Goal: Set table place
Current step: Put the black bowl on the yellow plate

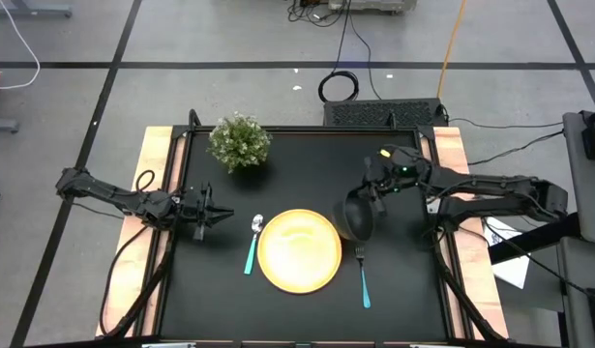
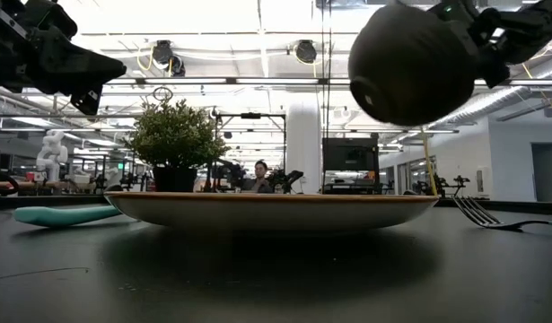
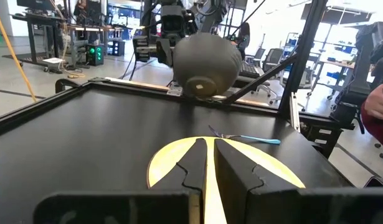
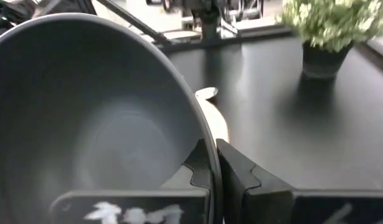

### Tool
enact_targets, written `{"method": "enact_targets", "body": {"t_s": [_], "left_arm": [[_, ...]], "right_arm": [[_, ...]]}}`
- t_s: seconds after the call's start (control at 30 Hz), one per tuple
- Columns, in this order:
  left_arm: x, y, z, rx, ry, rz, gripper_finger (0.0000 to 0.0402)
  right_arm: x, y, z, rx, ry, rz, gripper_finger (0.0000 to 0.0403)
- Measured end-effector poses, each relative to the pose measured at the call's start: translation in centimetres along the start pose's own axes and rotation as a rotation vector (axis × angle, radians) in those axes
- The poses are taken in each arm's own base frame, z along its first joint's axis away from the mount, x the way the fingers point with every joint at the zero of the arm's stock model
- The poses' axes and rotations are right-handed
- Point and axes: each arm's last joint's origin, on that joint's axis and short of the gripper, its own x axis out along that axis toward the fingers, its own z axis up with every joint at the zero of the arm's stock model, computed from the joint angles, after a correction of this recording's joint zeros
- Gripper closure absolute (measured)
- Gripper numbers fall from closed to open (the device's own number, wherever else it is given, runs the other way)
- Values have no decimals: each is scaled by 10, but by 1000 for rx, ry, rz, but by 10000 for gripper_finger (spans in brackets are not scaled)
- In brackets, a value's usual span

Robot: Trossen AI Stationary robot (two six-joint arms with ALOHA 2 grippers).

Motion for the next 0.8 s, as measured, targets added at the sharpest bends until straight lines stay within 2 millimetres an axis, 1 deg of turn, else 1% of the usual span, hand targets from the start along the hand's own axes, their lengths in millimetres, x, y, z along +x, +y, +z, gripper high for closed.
{"method": "enact_targets", "body": {"t_s": [0.17,0.27,0.57,0.8], "left_arm": [[0,0,0,0,1,0,371],[0,0,0,0,0,0,371],[0,0,0,0,0,0,371],[0,0,0,-1,-1,0,371]], "right_arm": [[-14,10,-1,-45,-88,7,403],[-20,14,-7,-50,-137,13,403],[-22,15,-29,-40,-136,11,403],[-22,15,-33,-31,-169,13,403]]}}
